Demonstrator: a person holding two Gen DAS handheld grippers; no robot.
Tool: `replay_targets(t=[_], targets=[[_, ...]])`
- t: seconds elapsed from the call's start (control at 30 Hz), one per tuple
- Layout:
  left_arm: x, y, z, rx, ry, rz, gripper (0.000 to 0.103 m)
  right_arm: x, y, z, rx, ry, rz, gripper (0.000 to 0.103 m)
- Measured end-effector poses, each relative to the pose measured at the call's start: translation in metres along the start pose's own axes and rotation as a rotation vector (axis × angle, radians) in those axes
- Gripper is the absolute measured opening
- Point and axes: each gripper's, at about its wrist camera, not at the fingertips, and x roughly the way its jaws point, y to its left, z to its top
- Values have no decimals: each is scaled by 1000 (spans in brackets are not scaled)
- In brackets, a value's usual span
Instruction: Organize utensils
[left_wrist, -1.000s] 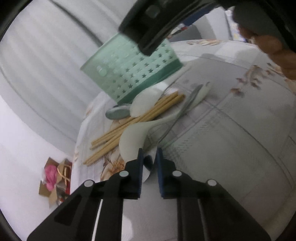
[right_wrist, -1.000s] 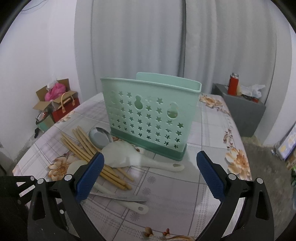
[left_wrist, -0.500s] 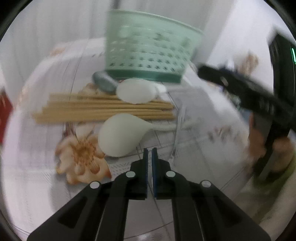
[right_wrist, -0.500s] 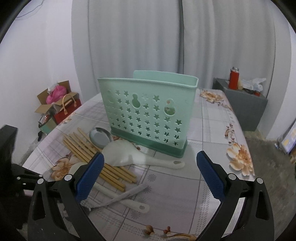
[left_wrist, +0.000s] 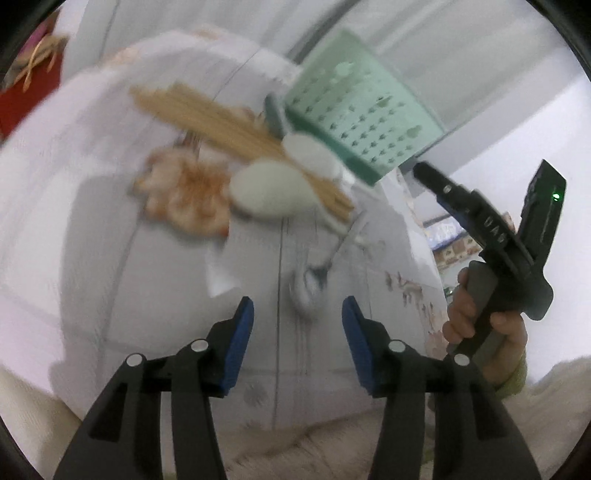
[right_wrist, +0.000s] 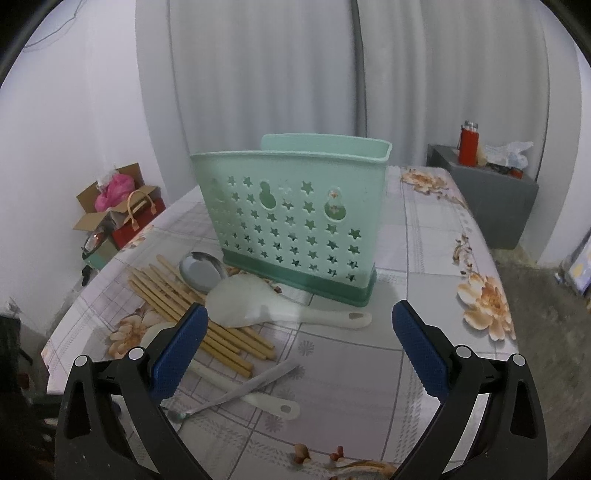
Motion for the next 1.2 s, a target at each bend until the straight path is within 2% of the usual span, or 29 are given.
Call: replay_targets(t=[0.13,0.3,0.47,0.63,0.77,0.87,0.9,0.97,1.03,1.17,1.2], targets=[[3,-5,-5,-44,6,-19,42,-3,-3,-1,8,-6,-3,95],[9,7,5,-171,-3,-65,31,-6,-4,-2,16,-10,-3,95],[10,4,6,-156,6,-12,7,-7,-3,-4,13,-8,-4,95],[6,5,10,-104,-12,45,2,-8,-1,-5,4,-8,-6,95],[-5,26,18,-129,-71,91,5,-7,-1,-5,9,0,-3,95],[-18,39,20,-139,-144,167,8,-5,-1,-6,13,12,4,95],[-23,43,19,-158,-165,159,12,-4,-1,-6,12,13,3,95],[-29,46,14,-193,-185,129,29,-3,-1,-7,10,14,-1,95],[-34,43,5,-196,-196,117,32,-1,-2,-7,15,22,1,95],[-29,34,-7,-170,-173,142,33,4,-1,-9,21,34,2,95],[-27,29,-7,-156,-187,157,33,5,-1,-9,21,38,4,95]])
